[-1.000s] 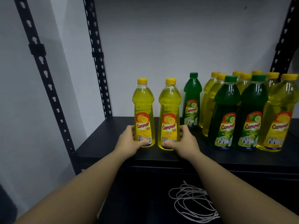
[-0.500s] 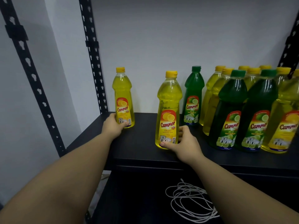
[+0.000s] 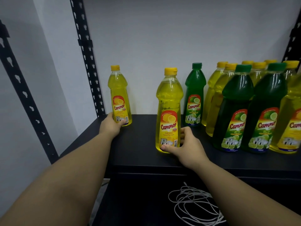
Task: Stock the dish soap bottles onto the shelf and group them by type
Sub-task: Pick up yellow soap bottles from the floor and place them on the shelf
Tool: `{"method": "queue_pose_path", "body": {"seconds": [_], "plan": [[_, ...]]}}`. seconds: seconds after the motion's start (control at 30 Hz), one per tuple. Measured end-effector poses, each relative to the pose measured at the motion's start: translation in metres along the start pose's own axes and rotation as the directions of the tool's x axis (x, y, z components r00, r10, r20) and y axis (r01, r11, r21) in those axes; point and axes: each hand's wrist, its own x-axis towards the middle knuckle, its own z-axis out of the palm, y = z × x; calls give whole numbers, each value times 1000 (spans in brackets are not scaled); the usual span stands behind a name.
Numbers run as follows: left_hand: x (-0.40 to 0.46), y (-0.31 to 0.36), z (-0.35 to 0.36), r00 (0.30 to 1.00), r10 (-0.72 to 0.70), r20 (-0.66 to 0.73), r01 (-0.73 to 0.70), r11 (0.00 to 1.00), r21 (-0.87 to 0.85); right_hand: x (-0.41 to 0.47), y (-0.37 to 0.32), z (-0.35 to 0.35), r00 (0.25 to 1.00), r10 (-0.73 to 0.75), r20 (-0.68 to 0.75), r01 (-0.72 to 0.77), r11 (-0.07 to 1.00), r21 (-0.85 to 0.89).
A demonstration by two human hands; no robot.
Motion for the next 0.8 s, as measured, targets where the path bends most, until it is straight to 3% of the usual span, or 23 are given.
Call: {"method": "queue_pose_path", "body": {"seconds": [0.4, 0.53, 0.6, 0.7, 0.8], "plan": [[5, -6, 3, 999, -38, 26, 36, 996, 79, 0, -2, -1, 1000, 0, 13, 0, 1000, -20], [-9, 1, 4, 992, -117, -52, 122, 987, 107, 1, -1, -3, 1000, -23, 14, 24, 1000, -14], [-29, 11, 6, 992, -90, -89, 96, 993, 66, 1, 0, -4, 999, -38, -5, 38, 999, -17], [-66, 26, 5, 996, 75, 55, -71, 994, -79, -1, -1, -5, 998, -58, -14, 58, 998, 10], [-102, 47, 3, 923, 246, 295, -177, 954, -240, -5, -2, -3, 997, -77, -10, 77, 996, 41]]}}
